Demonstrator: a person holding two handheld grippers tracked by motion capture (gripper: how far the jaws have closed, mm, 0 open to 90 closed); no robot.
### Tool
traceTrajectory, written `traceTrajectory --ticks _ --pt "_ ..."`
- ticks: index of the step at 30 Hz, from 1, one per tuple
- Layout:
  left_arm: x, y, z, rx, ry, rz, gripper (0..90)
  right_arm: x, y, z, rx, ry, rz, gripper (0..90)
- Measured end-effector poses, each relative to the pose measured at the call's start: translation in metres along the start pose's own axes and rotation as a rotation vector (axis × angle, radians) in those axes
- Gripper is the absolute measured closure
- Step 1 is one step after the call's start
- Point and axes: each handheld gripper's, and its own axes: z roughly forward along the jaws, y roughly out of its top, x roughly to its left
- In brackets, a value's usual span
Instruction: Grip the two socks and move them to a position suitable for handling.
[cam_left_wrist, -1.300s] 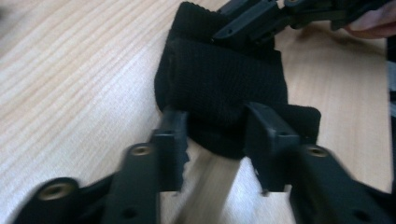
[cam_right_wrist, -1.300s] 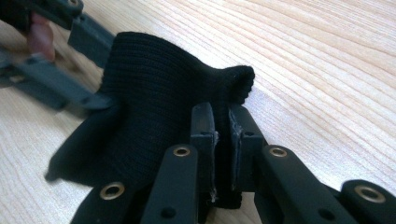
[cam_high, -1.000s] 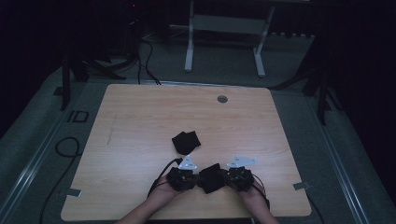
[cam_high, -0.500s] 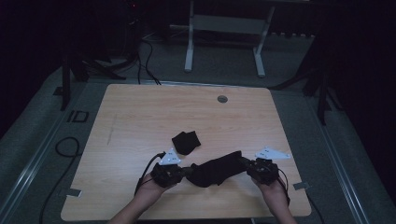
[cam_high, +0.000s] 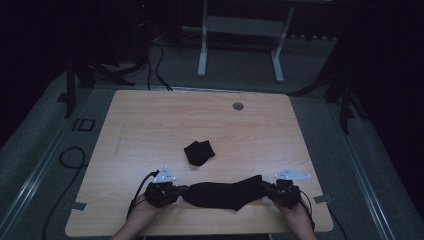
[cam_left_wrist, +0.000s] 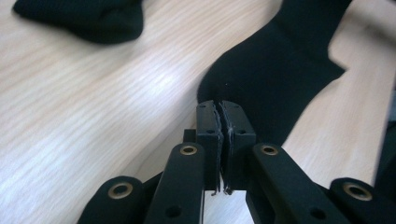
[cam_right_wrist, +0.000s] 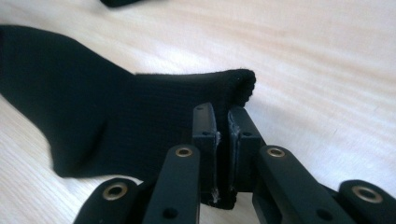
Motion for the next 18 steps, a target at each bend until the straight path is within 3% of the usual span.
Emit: traceTrajectory --ticks 6,11,14,16,18 --pt "0.008 -0.009 0.005 0.018 -0.002 -0.023 86.5 0.003 -0.010 0.010 0.045 0.006 0.002 80.6" --pt "0.012 -0.010 0.006 0.010 0.006 -0.024 83.3 -0.001 -0.017 0.011 0.063 0.010 0.019 65.9" --pt "0.014 -0.010 0.002 -0.024 0.025 -0.036 61.1 -0.005 -0.018 0.006 0.064 0.002 0.020 53.7" --pt "0.015 -0.009 0.000 -0.042 0.024 -0.044 58.0 -0.007 -0.017 0.003 0.062 -0.005 0.018 48.0" --pt "0.014 -0.008 -0.004 -0.059 0.031 -0.036 49.0 -0.009 -0.015 0.000 0.046 -0.020 0.015 41.4"
